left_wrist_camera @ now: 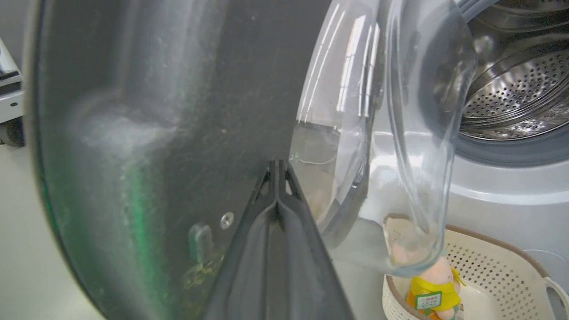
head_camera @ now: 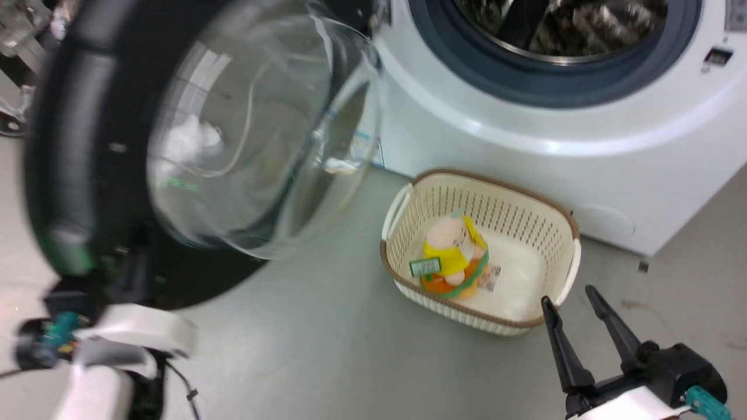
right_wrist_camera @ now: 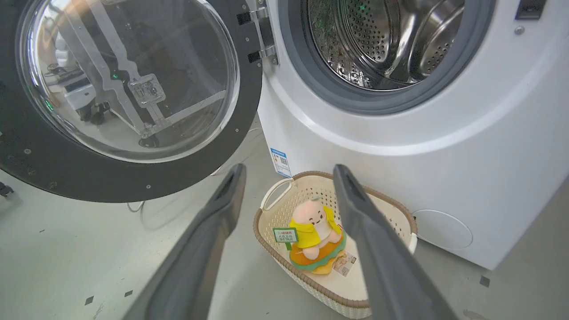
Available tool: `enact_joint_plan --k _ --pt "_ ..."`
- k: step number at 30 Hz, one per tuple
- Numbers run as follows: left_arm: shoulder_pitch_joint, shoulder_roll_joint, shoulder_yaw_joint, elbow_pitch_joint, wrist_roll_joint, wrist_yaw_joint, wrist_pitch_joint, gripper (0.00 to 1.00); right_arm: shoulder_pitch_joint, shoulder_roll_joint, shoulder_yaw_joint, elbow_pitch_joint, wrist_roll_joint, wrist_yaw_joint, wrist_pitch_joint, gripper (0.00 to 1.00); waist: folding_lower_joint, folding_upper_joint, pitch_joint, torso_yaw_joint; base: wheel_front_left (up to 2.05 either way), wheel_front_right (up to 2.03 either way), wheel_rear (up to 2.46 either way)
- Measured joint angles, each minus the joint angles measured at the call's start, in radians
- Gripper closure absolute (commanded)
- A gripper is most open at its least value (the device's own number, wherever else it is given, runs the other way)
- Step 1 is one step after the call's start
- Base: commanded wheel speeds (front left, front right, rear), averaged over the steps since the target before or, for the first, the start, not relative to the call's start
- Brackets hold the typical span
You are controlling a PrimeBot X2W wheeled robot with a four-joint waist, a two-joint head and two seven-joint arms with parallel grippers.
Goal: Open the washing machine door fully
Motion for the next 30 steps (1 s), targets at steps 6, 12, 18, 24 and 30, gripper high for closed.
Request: enact_joint_plan --k 6,12,18,24,30 --pt "-0.065 0.058 0.096 0.069 -0.048 0.001 -0.010 1.00 -0.004 -0.026 -0.027 -0.047 -0.012 0.000 0.032 0.00 0.0000 0.0000 0.076 -0.020 0.00 0.00 0.00" --pt "-0.137 0.121 0.192 0.150 -0.098 0.000 -0.020 1.00 -0.015 -0.043 -0.042 -0.087 -0.017 0.000 0.053 0.00 0.0000 0.0000 0.143 -0.045 0.00 0.00 0.00" --pt "-0.207 0.175 0.246 0.252 -0.125 -0.017 -0.038 1.00 -0.023 -0.044 -0.051 -0.104 -0.023 0.000 0.070 0.00 0.0000 0.0000 0.186 -0.066 0.00 0.00 0.00" --pt "-0.242 0.178 0.241 0.331 -0.118 -0.037 -0.050 1.00 -0.024 -0.049 -0.050 -0.107 -0.023 0.000 0.080 0.00 0.0000 0.0000 0.192 -0.075 0.00 0.00 0.00" --pt "-0.256 0.165 0.208 0.345 -0.080 -0.063 -0.058 1.00 -0.030 -0.044 -0.045 -0.084 -0.020 0.000 0.066 0.00 -0.0002 0.0000 0.149 -0.077 0.00 0.00 0.00"
